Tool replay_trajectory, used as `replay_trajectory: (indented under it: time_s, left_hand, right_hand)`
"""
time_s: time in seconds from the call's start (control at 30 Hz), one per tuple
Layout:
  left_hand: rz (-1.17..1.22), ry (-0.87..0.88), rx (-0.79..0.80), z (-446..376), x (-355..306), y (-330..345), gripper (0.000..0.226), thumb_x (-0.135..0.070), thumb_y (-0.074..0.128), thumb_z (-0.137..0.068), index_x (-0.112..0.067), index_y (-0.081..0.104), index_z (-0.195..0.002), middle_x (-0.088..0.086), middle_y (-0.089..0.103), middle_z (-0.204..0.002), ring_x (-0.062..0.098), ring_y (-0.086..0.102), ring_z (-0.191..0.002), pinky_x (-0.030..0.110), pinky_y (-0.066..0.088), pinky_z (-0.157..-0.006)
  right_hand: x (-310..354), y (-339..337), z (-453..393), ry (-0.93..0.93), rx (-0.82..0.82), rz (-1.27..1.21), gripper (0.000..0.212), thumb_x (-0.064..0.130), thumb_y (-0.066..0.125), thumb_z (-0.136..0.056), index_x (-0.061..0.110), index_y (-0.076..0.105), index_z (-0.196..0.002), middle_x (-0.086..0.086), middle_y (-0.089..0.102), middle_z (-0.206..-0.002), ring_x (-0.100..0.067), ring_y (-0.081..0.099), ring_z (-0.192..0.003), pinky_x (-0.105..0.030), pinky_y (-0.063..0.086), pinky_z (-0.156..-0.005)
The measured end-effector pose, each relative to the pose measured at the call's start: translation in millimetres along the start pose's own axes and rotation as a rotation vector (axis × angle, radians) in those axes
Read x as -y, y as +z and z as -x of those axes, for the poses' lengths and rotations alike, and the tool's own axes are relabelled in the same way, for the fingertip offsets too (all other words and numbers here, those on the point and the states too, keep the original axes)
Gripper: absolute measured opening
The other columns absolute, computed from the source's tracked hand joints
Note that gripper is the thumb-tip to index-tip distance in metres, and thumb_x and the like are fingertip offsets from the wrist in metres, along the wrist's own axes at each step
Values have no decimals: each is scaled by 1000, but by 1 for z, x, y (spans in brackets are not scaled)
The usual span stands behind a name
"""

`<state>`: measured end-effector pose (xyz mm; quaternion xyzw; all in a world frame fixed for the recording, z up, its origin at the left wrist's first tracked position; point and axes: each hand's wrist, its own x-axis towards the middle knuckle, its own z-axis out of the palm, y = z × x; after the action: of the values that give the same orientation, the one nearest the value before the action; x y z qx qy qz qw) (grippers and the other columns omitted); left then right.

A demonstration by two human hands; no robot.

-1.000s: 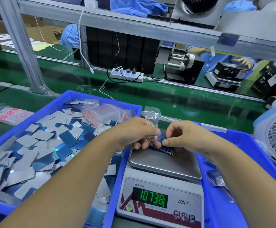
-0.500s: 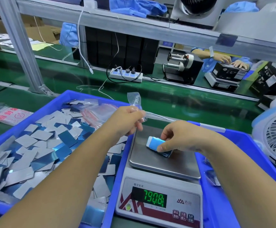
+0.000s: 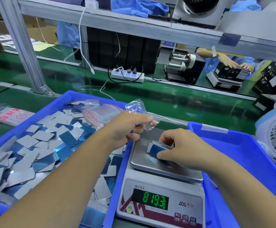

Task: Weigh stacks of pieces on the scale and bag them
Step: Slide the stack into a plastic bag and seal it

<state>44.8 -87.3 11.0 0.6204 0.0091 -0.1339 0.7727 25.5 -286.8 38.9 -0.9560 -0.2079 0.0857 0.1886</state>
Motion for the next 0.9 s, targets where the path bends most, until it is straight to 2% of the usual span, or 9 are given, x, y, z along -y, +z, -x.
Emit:
replay_trajectory:
  time_s: [0.07, 0.13, 0.3, 0.37, 0.43, 0.5, 0.63, 0.77, 0.9]
  left_hand:
    - [43, 11, -3, 0, 0, 1, 25, -18, 67, -93, -7, 73, -72, 5, 65, -87, 7, 24, -52, 14, 19, -39]
    - [57, 16, -14, -1, 0, 2, 32, -21, 66, -94, -9, 68, -64, 5, 70, -90, 7, 22, -52, 14, 17, -39]
    - [26, 9, -26, 0, 2, 10, 35, -30, 67, -93, -15, 78, -63, 5, 42, -76, 11, 15, -59, 17, 13, -41]
    - [3, 26, -35, 0, 3, 12, 39, -33, 67, -93, -17, 77, -59, 9, 44, -87, 11, 15, -58, 18, 12, -43]
    - [11, 39, -56, -1, 4, 14, 35, -35, 67, -92, -17, 79, -65, 5, 45, -77, 8, 19, -52, 17, 14, -41]
    - [15, 46, -66, -1, 4, 18, 31, -36, 68, -92, -18, 81, -70, -2, 41, -66, 7, 20, -48, 16, 16, -39]
    - [3, 69, -38, 0, 7, 24, 32, -34, 66, -94, -20, 77, -67, -1, 39, -68, 6, 21, -45, 16, 19, -38]
    - [22, 81, -19, 2, 7, 28, 24, -32, 66, -95, -17, 69, -76, -1, 40, -64, 7, 21, -45, 16, 20, -38]
    - [-3, 104, -17, 4, 7, 30, 35, -33, 66, -95, -23, 70, -61, -1, 41, -62, 7, 22, -44, 16, 19, -38]
  right_hand:
    - [-6, 2, 3, -25, -131, 20, 15, 37, 73, -76, 31, 61, -81, 15, 65, -76, 0, 57, -70, -21, 47, -62]
    - [-12, 5, 4, -25, -156, 7, 13, 36, 72, -78, 32, 60, -81, 18, 64, -75, 4, 56, -71, -15, 43, -59]
    - [-25, 15, 3, -57, -171, -46, 11, 38, 72, -79, 32, 62, -79, 16, 64, -73, 3, 56, -70, -13, 40, -57]
    - [-27, 15, 3, -69, -252, -280, 13, 37, 74, -76, 30, 64, -79, 12, 64, -69, 0, 53, -60, -14, 40, -56]
    - [-25, 12, 4, -100, -324, -626, 12, 36, 72, -73, 30, 67, -83, 6, 63, -70, -5, 53, -62, -19, 42, -60]
    - [-22, 12, 4, -144, -384, -825, 11, 32, 70, -73, 31, 68, -85, 9, 65, -71, -7, 55, -64, -21, 45, -60]
    - [-17, 16, 2, -147, -410, -867, 12, 30, 70, -74, 31, 69, -86, 11, 68, -75, -7, 58, -65, -23, 47, -61]
    - [-15, 19, 1, -102, -431, -863, 15, 31, 71, -71, 31, 68, -86, 12, 69, -73, -5, 59, -63, -22, 47, -61]
    - [-11, 21, 1, -63, -469, -846, 14, 32, 71, -68, 32, 66, -81, 12, 67, -70, -8, 58, -61, -30, 49, -61]
